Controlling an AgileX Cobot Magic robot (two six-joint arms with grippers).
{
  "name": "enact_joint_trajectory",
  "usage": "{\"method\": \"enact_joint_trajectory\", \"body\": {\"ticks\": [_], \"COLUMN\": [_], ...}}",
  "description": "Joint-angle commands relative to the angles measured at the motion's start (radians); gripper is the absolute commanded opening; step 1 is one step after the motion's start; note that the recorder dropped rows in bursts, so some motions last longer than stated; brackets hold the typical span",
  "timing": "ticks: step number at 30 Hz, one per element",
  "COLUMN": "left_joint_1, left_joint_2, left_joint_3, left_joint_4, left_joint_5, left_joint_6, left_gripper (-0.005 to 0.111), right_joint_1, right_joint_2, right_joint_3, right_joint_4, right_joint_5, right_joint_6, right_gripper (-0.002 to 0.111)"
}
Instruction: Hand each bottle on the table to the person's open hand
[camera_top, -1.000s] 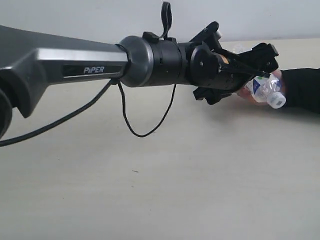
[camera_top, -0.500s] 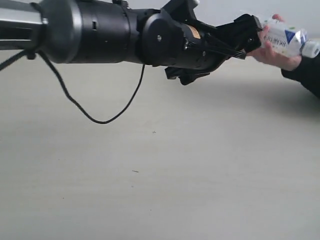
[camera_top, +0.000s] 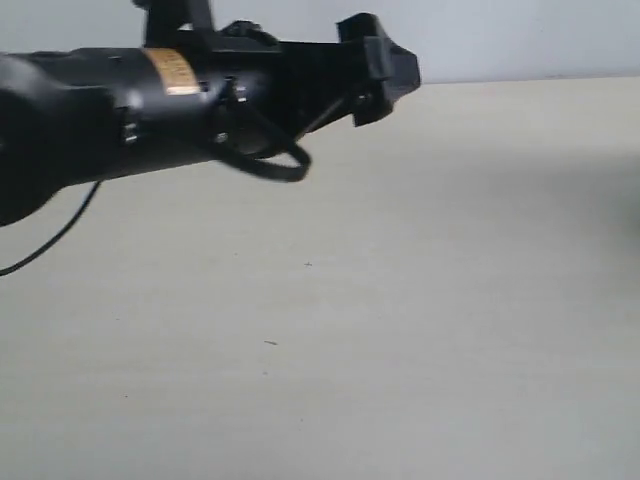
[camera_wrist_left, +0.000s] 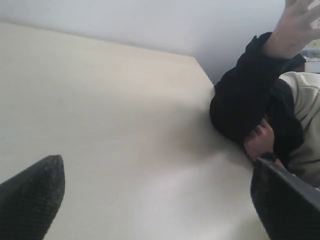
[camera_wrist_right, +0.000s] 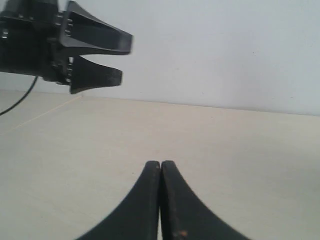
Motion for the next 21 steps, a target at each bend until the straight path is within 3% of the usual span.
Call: {"method": "enact_joint_trajectory", "body": {"ticks": [1,6,11,14,15,17,18,19,21], "left_joint_1": [0.002,0.002,0.026,0.040,0.042,0.041,0.033,0.029,0.029], "left_joint_2": [-0.216,-0.431,-0.525,-0.532,-0.532,-0.534,-0.534,-0.534,-0.534], "left_joint_3": [0.168,0.281,0.323,0.331,0.335,0.335,0.335,0.335,0.336], "left_joint_4": [0.017,0.017,0.020,0.031,0.031,0.031,0.031,0.031,0.035], "left_joint_5": [-0.063,0.023,0.103,0.113,0.124,0.142,0.148,0.156,0.156], "left_joint_6": [0.024,0.020,0.033,0.135,0.155,0.178,0.178,0.178,0.206], "left_gripper": [0.096,0.096,0.091,0.087,0.079,0.052,0.018,-0.001,0.000], "right_joint_1": [0.001,0.001,0.001,0.001,0.001,0.001,0.001,0.001,0.001], "right_joint_2": [-0.004,-0.004,-0.004,-0.004,-0.004,-0.004,-0.004,-0.004,-0.004], "right_joint_3": [-0.005,-0.005,-0.005,-0.005,-0.005,-0.005,-0.005,-0.005,-0.005], "right_joint_4": [0.001,0.001,0.001,0.001,0.001,0.001,0.001,0.001,0.001], "right_joint_5": [-0.004,-0.004,-0.004,-0.004,-0.004,-0.004,-0.004,-0.004,-0.004], "right_joint_6": [0.000,0.000,0.000,0.000,0.000,0.000,0.000,0.000,0.000], "right_gripper": [0.000,0.000,0.000,0.000,0.000,0.000,0.000,0.000,0.000]}}
